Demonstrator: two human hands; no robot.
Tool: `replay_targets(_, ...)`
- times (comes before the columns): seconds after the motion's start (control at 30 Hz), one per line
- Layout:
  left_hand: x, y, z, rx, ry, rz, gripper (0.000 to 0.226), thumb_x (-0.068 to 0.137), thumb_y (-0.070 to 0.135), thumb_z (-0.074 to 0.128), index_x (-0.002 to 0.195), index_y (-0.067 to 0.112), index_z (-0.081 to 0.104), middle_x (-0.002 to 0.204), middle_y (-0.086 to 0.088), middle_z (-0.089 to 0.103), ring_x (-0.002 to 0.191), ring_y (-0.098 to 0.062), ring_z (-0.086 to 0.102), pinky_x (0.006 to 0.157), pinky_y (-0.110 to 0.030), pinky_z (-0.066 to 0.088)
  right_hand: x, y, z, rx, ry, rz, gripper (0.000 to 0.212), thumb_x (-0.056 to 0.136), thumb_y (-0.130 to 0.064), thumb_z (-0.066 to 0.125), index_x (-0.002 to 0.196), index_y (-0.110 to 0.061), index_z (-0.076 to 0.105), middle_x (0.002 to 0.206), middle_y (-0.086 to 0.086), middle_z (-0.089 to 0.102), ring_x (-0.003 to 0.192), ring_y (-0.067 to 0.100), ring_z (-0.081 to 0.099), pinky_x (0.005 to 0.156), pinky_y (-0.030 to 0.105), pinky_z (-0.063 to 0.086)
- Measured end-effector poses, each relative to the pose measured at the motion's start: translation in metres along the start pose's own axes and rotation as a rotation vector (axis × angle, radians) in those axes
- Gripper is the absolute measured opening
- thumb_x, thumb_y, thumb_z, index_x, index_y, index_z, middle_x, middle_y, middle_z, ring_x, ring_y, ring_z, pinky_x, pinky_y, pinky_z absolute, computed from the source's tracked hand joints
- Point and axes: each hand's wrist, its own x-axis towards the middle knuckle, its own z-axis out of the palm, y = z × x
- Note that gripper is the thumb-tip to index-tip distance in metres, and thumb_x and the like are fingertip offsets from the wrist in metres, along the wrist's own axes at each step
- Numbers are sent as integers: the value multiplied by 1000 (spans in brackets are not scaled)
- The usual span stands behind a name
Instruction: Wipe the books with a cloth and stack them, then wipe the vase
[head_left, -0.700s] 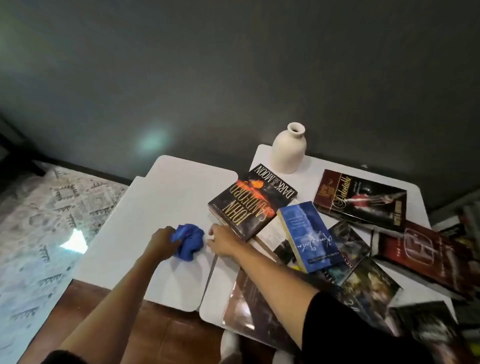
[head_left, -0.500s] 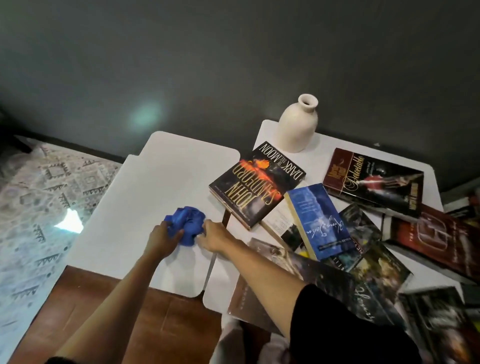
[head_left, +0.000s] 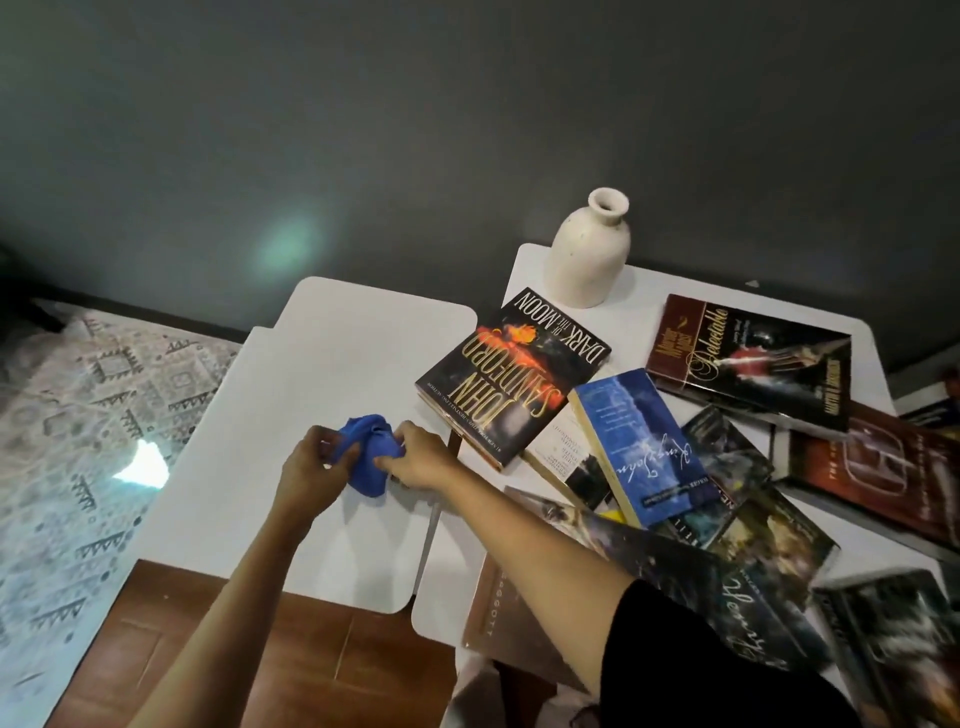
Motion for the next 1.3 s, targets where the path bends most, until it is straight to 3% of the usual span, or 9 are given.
replay_targets(0.27, -14, 106, -31, -258, -224, 317, 21, 85, 27, 66, 80, 9, 56, 78, 1, 60, 77, -15, 51, 72, -30, 37, -64, -34, -88, 292, 209, -262, 17, 84, -13, 66, 93, -13, 52, 84, 3, 52, 74, 14, 47, 61, 20, 38)
replay_targets(0.6, -40, 221, 53, -540, -501, 306, 14, 90, 16, 65, 84, 19, 53, 65, 9, 66, 64, -5, 61, 62, -22, 46, -142, -9, -204, 631, 590, -327, 32, 91, -7, 60, 121, -7, 48, 110, 12, 62, 96, 15, 56, 76, 17, 47)
replay_targets(0.67, -50, 240, 73, -556, -648, 257, 16, 87, 17, 68, 99, 14, 57, 77, 2, 74, 66, -7, 68, 56, -19, 52, -159, 5, -223, 639, 683, -343, 31, 92, -5, 59, 120, -10, 49, 118, 16, 62, 100, 16, 57, 90, 27, 46)
replay_targets(0.73, -60, 259, 88, -517, -867, 215, 47, 74, 32, 80, 111, 8, 63, 99, -11, 75, 80, -15, 72, 62, -22, 56, -174, 19, -238, 601, 736, -371, 30, 92, -4, 57, 115, -22, 51, 117, 13, 63, 101, 18, 59, 94, 32, 46)
replay_targets(0.8, -69, 277, 105, -449, -1030, 240, 66, 61, 43, 87, 111, 5, 68, 107, -16, 72, 91, -21, 71, 69, -26, 58, -192, 35, -251, 518, 812, -382, 29, 93, -3, 52, 110, -27, 52, 114, 3, 62, 105, 15, 58, 96, 26, 44)
replay_targets(0.87, -77, 292, 127, -455, -1057, 273, 48, 75, 34, 76, 110, 2, 67, 105, -16, 72, 91, -22, 69, 74, -27, 59, -207, 54, -261, 478, 874, -366, 25, 95, -1, 46, 112, -17, 55, 112, -4, 59, 105, 10, 54, 92, 14, 40)
replay_targets(0.97, -88, 309, 161, -494, -1050, 329, 37, 85, 21, 60, 113, -3, 63, 99, -18, 70, 85, -23, 68, 71, -27, 58, -226, 82, -272, 530, 819, -312, 19, 99, -15, 49, 116, -11, 56, 118, 1, 60, 111, 12, 55, 93, 18, 43)
replay_targets(1.17, -102, 320, 225, -494, -1038, 309, 32, 87, 18, 64, 107, -6, 60, 91, -21, 67, 72, -20, 67, 65, -28, 58, -241, 156, -293, 541, 485, -162, 73, 70, -25, 85, 132, -18, 47, 132, 0, 56, 121, 13, 54, 103, 35, 45)
replay_targets(1.3, -105, 319, 262, -375, -1020, 254, 38, 86, 34, 68, 101, -1, 67, 86, -15, 68, 70, -16, 64, 63, -23, 54, -246, 198, -315, 445, 483, -127, 30, 86, -18, 71, 113, -6, 64, 114, 11, 68, 100, 14, 63, 96, 39, 49)
